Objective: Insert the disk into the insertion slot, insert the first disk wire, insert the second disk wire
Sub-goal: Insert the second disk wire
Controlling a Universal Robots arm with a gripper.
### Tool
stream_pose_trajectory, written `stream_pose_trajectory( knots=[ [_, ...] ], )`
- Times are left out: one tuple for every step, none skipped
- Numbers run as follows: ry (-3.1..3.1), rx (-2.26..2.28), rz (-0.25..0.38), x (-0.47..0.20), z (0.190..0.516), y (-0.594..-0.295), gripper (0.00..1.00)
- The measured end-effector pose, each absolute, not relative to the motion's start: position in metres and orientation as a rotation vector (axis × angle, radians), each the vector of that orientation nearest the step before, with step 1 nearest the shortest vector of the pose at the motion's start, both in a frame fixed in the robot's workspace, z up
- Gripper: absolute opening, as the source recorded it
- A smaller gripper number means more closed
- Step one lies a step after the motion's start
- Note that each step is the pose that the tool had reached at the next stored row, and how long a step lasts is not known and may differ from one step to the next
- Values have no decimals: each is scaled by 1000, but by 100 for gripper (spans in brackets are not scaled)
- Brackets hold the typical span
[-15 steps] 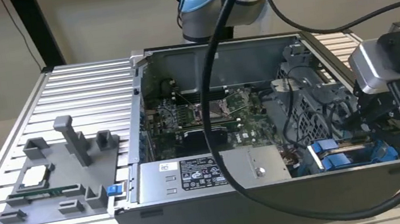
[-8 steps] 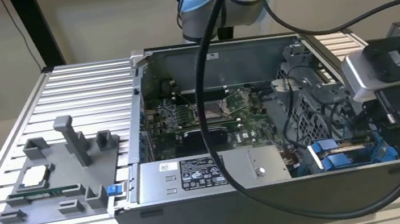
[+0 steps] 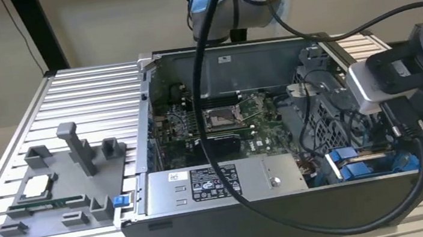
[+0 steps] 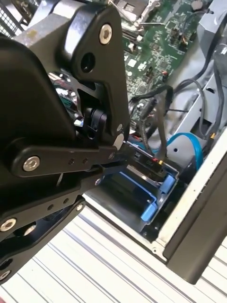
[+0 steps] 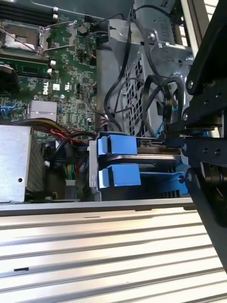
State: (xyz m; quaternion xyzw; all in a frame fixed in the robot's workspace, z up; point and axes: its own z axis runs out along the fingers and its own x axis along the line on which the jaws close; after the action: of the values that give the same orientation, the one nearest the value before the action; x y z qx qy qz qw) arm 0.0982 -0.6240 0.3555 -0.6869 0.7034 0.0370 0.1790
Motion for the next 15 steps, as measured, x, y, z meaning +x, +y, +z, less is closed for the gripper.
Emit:
stream_pose_trajectory(
  knots=[
    [1984,-1942,91,96,355,-623,0],
    [1978,-1940,76,94,355,-622,0],
    [1971,-1937,59,93,354,-621,0],
    [1964,-1936,43,93,354,-619,0],
    [1959,-1934,28,92,354,-617,0],
    [1955,-1935,14,92,353,-615,0],
    [1953,-1937,0,91,353,-615,0],
    [1954,-1940,-12,90,352,-614,0],
    [1954,-1944,-24,89,352,-614,0],
    [1955,-1948,-35,88,351,-614,0],
    [1956,-1952,-45,88,350,-614,0],
    [1957,-1954,-50,88,349,-614,0],
    [1957,-1956,-52,88,348,-614,0],
    [1959,-1958,-56,88,347,-614,0],
    [1960,-1961,-61,88,346,-614,0]
  ],
)
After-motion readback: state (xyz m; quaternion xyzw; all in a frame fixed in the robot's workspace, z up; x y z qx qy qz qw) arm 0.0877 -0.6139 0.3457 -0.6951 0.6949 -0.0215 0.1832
